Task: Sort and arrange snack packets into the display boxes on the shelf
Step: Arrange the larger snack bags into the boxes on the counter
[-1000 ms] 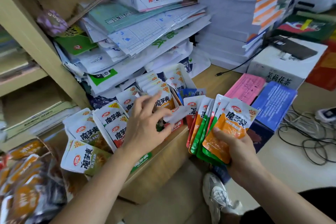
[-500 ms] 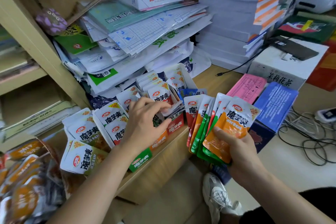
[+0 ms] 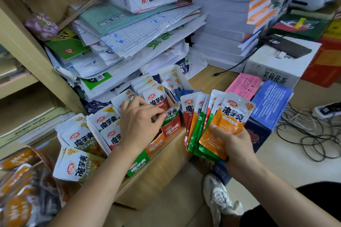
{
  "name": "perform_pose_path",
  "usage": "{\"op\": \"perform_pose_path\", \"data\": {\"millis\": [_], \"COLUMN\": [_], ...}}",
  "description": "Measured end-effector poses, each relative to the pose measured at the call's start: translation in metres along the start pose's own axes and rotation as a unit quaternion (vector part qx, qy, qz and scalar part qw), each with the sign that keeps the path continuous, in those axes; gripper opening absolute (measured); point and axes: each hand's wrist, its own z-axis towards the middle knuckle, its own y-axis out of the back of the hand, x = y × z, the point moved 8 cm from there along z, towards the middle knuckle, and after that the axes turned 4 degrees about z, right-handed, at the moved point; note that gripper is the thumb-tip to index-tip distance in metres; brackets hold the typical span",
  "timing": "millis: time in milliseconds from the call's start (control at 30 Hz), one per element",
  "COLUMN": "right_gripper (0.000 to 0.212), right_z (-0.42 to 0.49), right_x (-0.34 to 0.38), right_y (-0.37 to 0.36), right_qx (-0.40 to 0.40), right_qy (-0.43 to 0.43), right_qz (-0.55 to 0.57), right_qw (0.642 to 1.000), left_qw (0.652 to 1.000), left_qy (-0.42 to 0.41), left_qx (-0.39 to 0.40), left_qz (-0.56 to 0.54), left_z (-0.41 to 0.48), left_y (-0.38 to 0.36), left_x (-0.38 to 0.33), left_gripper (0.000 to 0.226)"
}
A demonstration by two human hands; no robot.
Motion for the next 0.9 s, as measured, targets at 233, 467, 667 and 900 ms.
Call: {"op": "perform_pose_path", "data": {"millis": [233, 467, 667, 900], "right_gripper": [0.031, 0.033, 0.032, 0.032], "right_z": [-0.001, -0.006, -0.023, -0.046], "right_x": [0.010, 0.021, 0.030, 0.010], "right_y": [-0.003, -0.012, -0.038, -0.071], "right_qx": [0.007, 0.040, 0.123, 0.191], "right_qy": [-0.001, -0.001, 0.003, -0.029], "right_qz": [0.016, 0.029, 0.043, 0.033], "right_qw": [1.000, 0.999, 0.991, 0.981], "left_qw": [0.974, 0.812, 0.702, 0.653], "left_qy": [0.130, 0.268, 0.337, 0.450], "left_qx": [-0.071, -0.113, -0.017, -0.024], "left_qz": [-0.172, -0.506, -0.627, -0.609], "left_z": [0.011, 0.015, -0.014, -0.062], "left_y": [0.022, 0.051, 0.041, 0.036], "left_x": [0.028, 0.066, 0.055, 0.052], "left_gripper": [0.014, 0.016, 0.016, 0.022]}}
